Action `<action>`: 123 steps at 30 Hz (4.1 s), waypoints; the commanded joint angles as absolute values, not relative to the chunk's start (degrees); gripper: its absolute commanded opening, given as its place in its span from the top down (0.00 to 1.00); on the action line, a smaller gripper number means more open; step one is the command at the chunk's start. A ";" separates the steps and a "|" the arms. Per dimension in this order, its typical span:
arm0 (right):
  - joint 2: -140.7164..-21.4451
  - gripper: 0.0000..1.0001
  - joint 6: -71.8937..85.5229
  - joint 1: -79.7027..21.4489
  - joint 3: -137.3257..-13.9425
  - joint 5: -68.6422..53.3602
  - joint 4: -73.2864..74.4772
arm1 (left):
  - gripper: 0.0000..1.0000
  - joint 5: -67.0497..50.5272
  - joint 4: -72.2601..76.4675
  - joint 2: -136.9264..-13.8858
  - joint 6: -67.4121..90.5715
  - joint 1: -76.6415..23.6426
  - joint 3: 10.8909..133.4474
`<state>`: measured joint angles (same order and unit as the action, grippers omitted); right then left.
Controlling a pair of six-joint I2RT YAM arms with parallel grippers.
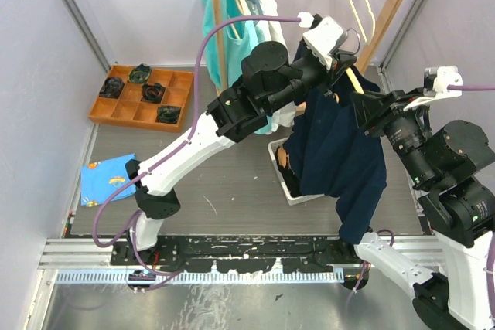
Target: Remove the t-shirt from the hanger
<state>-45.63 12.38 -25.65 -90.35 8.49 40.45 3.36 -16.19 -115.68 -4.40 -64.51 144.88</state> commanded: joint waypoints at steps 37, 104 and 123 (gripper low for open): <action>-34.22 0.48 24.65 -25.51 -82.62 17.28 60.54 | 1.00 10.37 -15.97 -116.37 2.13 -55.72 150.30; -25.91 0.99 47.60 -25.51 -56.53 17.34 70.70 | 1.00 13.23 -10.87 -114.51 12.28 -52.60 151.66; -24.11 0.92 43.99 -25.51 -61.39 20.07 64.53 | 1.00 9.29 -10.79 -114.61 13.15 -52.77 150.54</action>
<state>-24.27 46.30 -25.65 -56.62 17.32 68.45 11.05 -18.00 -117.91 12.69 -53.28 149.91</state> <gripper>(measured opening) 0.045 0.019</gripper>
